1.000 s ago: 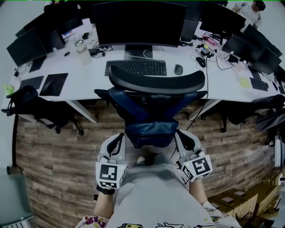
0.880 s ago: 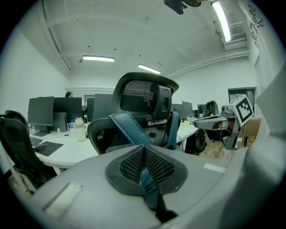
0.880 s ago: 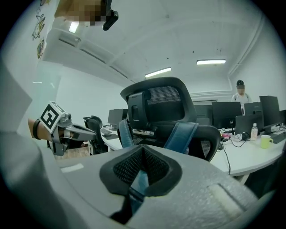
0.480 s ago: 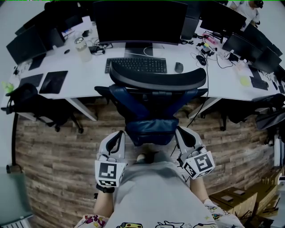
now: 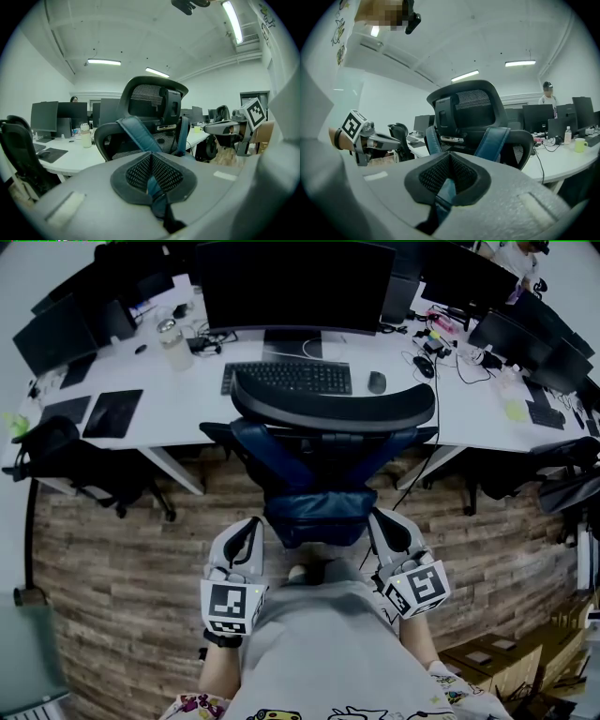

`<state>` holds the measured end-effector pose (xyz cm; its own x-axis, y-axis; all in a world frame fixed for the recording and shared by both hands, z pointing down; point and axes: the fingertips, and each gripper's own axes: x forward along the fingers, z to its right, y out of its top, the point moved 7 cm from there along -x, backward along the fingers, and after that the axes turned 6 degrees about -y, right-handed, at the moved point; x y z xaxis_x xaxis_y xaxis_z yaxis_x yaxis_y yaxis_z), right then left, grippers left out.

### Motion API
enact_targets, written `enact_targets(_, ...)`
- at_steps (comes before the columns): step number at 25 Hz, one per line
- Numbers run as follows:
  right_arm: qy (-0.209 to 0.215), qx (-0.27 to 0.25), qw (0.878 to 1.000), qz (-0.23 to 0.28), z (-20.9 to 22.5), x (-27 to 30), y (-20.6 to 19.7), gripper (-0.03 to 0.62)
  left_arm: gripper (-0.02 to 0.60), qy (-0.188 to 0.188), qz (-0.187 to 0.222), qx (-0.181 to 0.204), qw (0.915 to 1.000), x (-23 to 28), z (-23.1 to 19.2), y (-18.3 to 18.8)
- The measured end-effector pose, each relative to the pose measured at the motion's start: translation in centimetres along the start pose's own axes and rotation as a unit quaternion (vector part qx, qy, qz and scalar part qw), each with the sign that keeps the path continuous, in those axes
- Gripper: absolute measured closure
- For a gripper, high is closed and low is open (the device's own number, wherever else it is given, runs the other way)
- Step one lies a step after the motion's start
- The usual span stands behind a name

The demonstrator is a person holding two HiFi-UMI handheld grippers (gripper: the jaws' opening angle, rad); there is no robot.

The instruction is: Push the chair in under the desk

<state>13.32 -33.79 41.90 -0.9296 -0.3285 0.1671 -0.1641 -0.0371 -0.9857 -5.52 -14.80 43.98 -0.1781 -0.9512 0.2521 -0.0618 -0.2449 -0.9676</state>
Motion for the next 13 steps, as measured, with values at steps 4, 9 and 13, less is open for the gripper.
enact_targets(4, -0.001, -0.009, 1.000, -0.001, -0.03, -0.02, 0.04, 0.592, 0.571, 0.001, 0.000, 0.001, 1.0000, -0.07, -0.03, -0.04)
enact_targets(9, 0.001, -0.009, 1.000, 0.001, -0.09, 0.12, 0.19, 0.592, 0.571, 0.001, 0.000, 0.003, 1.0000, -0.03, 0.03, -0.01)
enact_targets(13, 0.004, -0.008, 1.000, 0.002, -0.06, 0.14, 0.09, 0.592, 0.571, 0.001, 0.000, 0.003, 1.0000, -0.02, 0.12, -0.02)
